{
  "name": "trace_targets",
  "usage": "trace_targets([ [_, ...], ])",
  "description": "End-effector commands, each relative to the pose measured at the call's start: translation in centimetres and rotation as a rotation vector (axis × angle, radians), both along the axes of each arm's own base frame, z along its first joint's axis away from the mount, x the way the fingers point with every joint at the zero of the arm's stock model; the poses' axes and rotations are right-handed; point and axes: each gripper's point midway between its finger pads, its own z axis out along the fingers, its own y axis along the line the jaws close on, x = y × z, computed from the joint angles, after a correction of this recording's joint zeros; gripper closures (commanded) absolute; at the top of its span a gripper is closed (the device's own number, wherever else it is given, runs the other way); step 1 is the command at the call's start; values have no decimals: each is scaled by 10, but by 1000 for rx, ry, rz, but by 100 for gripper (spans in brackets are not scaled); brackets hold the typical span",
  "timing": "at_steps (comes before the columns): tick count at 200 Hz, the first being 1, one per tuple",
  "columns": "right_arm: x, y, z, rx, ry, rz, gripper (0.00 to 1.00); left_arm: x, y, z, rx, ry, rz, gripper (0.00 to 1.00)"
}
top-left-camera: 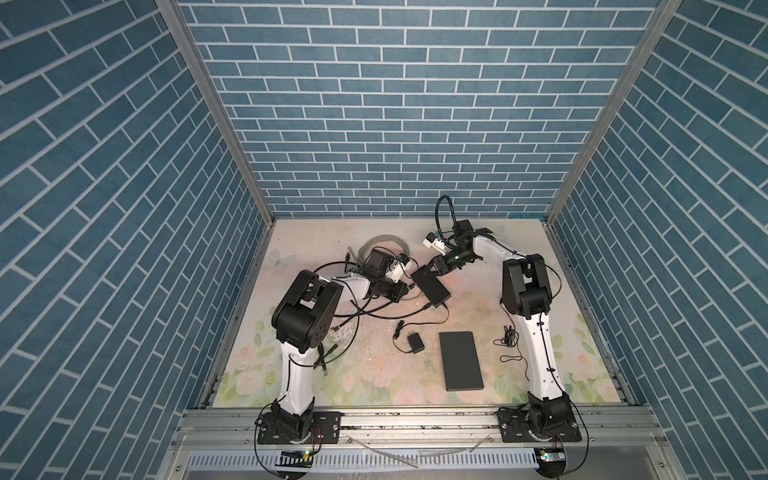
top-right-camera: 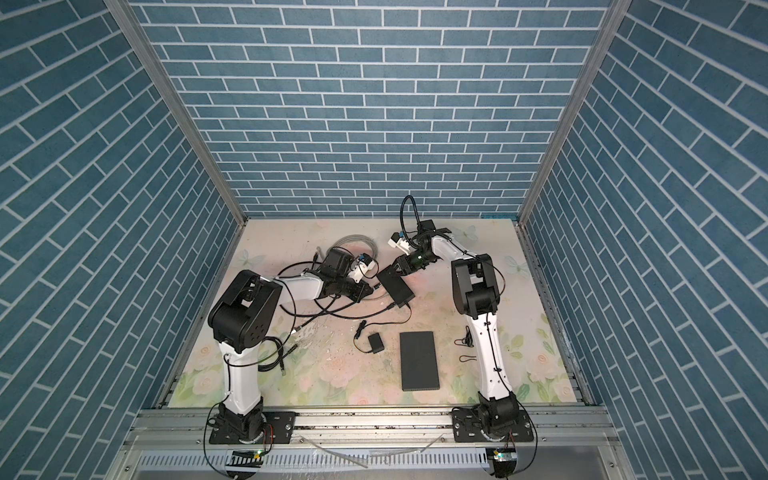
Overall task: Insert the plug into the switch port
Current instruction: 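Press the green-banded plug into the box port with the left gripper while right holds box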
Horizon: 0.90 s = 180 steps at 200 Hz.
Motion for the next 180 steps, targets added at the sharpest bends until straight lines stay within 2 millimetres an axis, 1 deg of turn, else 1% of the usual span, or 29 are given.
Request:
trace_targets([
  [1, -96, 49, -17, 51, 212, 214, 51, 25, -39, 24, -83, -188, -33, 100],
  [15, -78, 42, -17, 32, 194, 136, 48, 19, -34, 20, -57, -186, -41, 100],
  [22, -66, 36, -18, 14, 175, 86, 46, 16, -31, 19, -46, -181, -43, 99],
  [36, -39, 24, -13, -14, 140, -21, 44, 10, -29, 18, -46, -175, -48, 99],
  [44, -25, 16, -10, -30, 126, -86, 40, 9, -28, 18, -48, -173, -47, 99],
  [54, -7, 4, -7, -60, 99, -168, 39, 7, -27, 18, -51, -170, -44, 99],
  [68, 10, -12, -5, -107, 61, -255, 39, 6, -27, 17, -54, -165, -42, 99],
  [77, 17, -20, -4, -133, 46, -298, 38, 6, -27, 18, -56, -167, -41, 99],
  [95, 26, -34, -5, -183, 18, -362, 37, 7, -27, 19, -55, -168, -37, 99],
  [131, 30, -52, -7, -263, -41, -463, 34, 9, -28, 18, -49, -164, -38, 99],
  [145, 33, -58, -5, -280, -59, -493, 32, 9, -28, 17, -44, -164, -44, 99],
  [165, 32, -57, -6, -274, -52, -495, 32, 11, -27, 15, -33, -162, -45, 99],
  [167, 33, -56, 6, -258, -69, -496, 33, 11, -28, 14, -33, -160, -45, 99],
  [169, 33, -55, 10, -250, -73, -494, 33, 11, -27, 14, -32, -159, -45, 99],
  [180, 29, -50, 14, -224, -64, -477, 34, 12, -29, 13, -36, -157, -47, 99],
])
